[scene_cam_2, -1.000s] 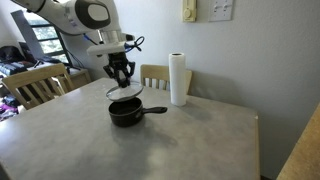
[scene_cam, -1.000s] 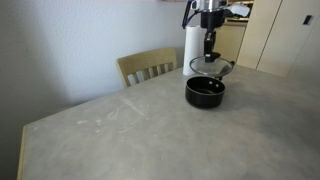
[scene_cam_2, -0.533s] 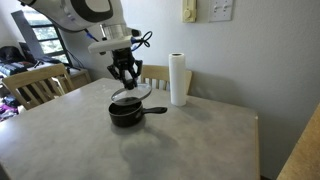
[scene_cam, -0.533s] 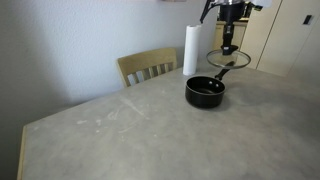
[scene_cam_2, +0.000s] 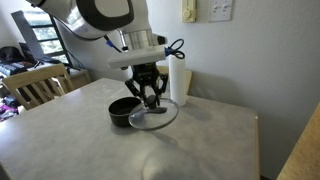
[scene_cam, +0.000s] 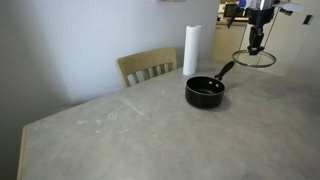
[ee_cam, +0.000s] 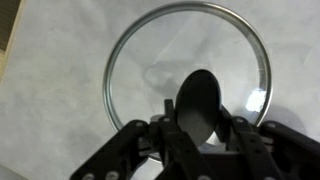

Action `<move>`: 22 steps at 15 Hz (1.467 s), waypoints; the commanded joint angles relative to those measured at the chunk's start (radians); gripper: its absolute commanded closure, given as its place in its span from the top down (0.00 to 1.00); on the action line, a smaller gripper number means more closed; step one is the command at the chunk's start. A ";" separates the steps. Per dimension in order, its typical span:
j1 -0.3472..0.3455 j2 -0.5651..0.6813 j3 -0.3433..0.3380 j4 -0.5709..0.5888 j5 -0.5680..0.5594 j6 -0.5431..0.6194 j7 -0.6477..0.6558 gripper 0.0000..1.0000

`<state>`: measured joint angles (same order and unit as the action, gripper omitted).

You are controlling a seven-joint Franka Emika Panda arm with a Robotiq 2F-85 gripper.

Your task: Remove the glass lid from the black pot

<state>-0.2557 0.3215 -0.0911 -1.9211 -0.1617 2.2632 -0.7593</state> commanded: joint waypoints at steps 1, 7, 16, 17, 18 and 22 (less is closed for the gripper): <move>-0.049 -0.018 -0.010 -0.057 0.042 0.049 -0.130 0.14; -0.068 0.020 -0.016 -0.108 0.087 0.062 -0.239 0.14; -0.051 0.194 -0.019 -0.091 0.049 0.231 -0.169 0.14; -0.053 0.206 -0.015 -0.086 0.055 0.233 -0.155 0.14; -0.055 0.215 -0.013 -0.080 0.059 0.233 -0.140 0.14; -0.060 0.229 -0.007 -0.069 0.060 0.228 -0.091 0.14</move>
<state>-0.3078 0.5391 -0.1054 -2.0112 -0.1038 2.4886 -0.8770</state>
